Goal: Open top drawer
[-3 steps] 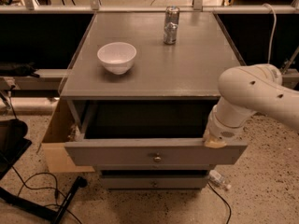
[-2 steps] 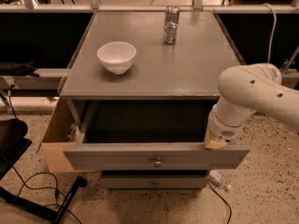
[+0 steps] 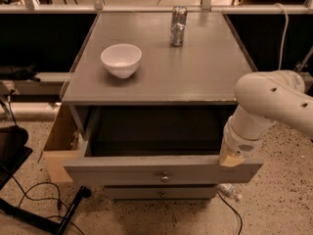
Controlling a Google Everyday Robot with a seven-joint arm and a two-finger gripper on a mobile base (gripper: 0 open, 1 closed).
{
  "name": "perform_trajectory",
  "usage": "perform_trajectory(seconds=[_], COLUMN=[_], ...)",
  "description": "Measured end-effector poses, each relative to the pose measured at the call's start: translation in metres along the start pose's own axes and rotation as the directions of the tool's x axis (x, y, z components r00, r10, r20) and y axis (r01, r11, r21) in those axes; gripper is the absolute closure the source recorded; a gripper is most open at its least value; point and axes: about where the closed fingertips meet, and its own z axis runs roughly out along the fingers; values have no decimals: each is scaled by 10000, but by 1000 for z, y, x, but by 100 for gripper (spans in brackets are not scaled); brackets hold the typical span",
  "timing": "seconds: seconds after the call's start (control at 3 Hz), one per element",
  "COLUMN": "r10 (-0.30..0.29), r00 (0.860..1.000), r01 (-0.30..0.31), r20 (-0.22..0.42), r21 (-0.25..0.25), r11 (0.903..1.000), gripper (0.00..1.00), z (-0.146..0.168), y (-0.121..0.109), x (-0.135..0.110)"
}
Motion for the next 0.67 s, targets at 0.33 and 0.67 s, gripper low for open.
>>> perform_trajectory(seconds=[0.33, 0.67], r10=[-262, -918], r00=[9996, 9953], r01=[252, 796], r20=[-105, -317], r21=[-817, -2752], r11=[9963, 9581], gripper=[100, 81], z=[-5, -24], y=[42, 152], x=[13, 48])
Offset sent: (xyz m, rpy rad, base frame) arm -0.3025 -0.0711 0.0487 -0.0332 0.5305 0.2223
